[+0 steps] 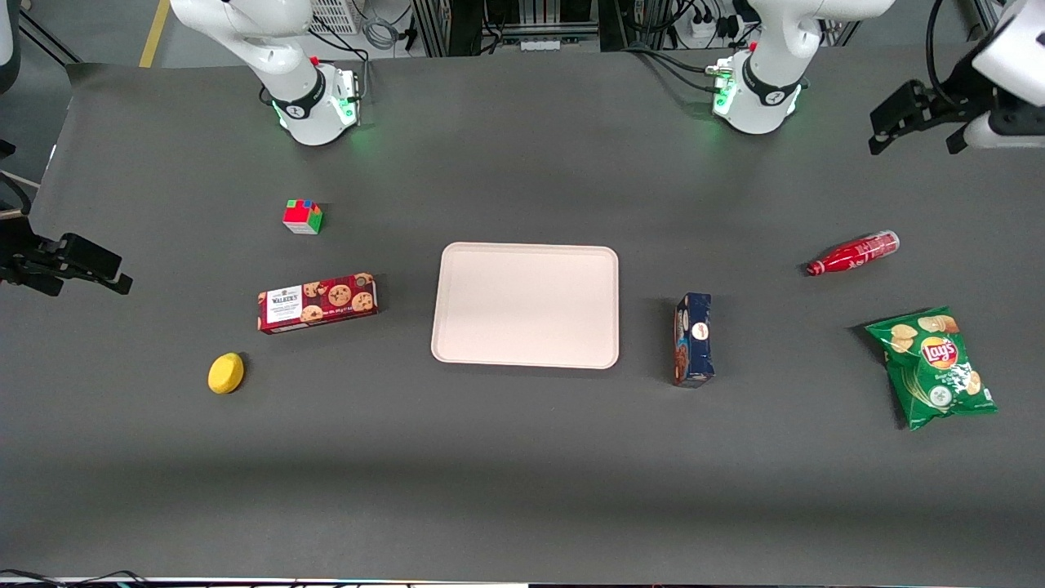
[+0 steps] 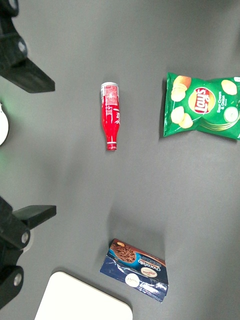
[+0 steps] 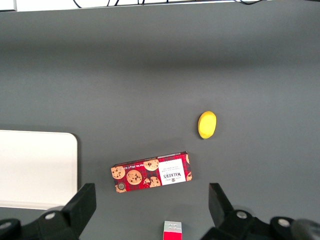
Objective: Place cookie box on tray
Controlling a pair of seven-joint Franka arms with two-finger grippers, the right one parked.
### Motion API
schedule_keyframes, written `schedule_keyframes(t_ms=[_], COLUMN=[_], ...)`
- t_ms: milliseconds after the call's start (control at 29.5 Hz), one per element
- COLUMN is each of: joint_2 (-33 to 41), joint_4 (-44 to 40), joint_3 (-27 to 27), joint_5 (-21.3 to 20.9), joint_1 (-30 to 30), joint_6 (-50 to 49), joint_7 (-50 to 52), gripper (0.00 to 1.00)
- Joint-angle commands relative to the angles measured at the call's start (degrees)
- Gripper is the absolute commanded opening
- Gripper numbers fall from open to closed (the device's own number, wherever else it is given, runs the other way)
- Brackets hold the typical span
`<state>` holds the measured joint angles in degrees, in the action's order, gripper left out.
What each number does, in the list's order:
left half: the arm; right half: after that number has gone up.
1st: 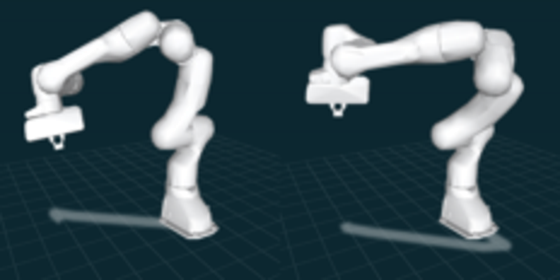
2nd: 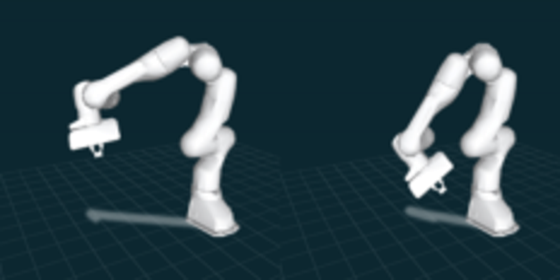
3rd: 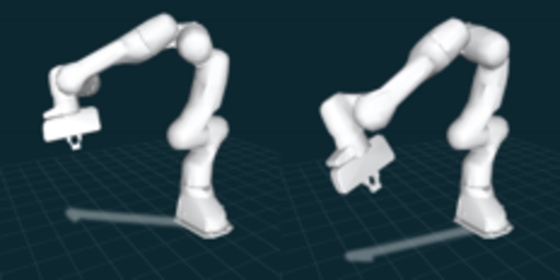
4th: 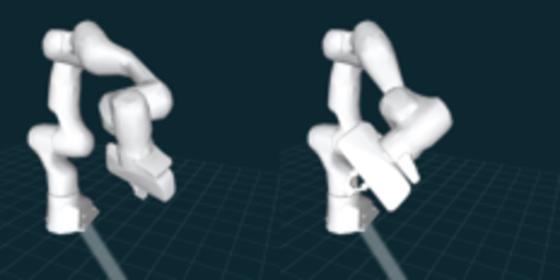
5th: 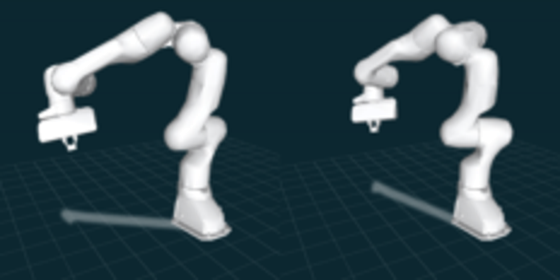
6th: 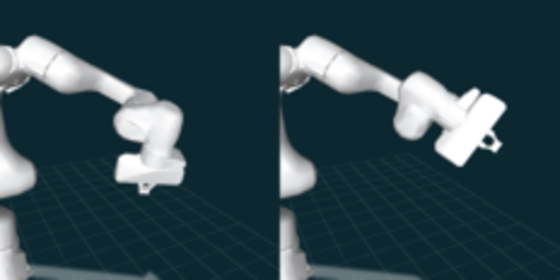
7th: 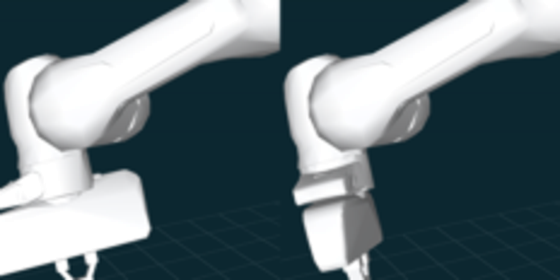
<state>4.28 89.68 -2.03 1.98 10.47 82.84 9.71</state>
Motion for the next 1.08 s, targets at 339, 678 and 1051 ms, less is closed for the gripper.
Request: schedule_keyframes(t_ms=[339, 678, 1051], joint_2=[-27.7, -31.5, -31.6], joint_4=[-5.0, -0.7, 10.7], joint_3=[-4.1, -4.3, -6.1], joint_5=[1.0, 0.7, -0.1], joint_1=[0.2, 0.9, 1.3], joint_6=[20.1, 23.9, 38.4], joint_7=[5.1, 6.2, 7.6], gripper=[1.0, 1.0, 1.0])
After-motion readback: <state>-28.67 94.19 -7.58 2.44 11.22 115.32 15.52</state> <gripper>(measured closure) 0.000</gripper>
